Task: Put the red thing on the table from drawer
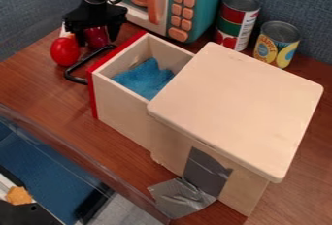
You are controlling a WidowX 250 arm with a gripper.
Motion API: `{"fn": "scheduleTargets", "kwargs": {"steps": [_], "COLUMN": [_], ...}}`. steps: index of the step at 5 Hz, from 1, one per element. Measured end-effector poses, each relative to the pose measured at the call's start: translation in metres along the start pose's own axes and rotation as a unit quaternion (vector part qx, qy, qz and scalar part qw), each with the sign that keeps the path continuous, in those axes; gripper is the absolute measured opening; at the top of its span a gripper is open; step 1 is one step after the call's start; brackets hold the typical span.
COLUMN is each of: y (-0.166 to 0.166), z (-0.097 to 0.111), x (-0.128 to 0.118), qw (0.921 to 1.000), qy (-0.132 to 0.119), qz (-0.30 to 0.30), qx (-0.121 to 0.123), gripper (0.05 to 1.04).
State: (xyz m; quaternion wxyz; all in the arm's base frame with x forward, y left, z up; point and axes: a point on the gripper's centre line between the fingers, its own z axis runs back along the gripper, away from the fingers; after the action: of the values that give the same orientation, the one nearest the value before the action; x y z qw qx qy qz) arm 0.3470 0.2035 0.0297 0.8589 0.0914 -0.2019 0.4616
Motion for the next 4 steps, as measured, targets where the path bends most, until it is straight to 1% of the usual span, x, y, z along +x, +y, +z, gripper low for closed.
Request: {"fn": "scheduleTargets", "kwargs": {"steps": [1, 2, 3, 4], "y": [-0.001, -0.003, 0.000, -0.002], "z": [0.011, 0.057, 0.091, 0.118], "x": [0.002, 0.018, 0.019, 0.002], "qw": [1.0000, 0.9987, 0.9979, 0.9982], "qy": [-0.005, -0.040, -0.047, -0.049], "qz": [0.004, 0.015, 0.013, -0.015], "qx": [-0.004, -0.027, -0.043, -0.033], "gripper": [1.006, 0.999, 0.999, 0.999]}}
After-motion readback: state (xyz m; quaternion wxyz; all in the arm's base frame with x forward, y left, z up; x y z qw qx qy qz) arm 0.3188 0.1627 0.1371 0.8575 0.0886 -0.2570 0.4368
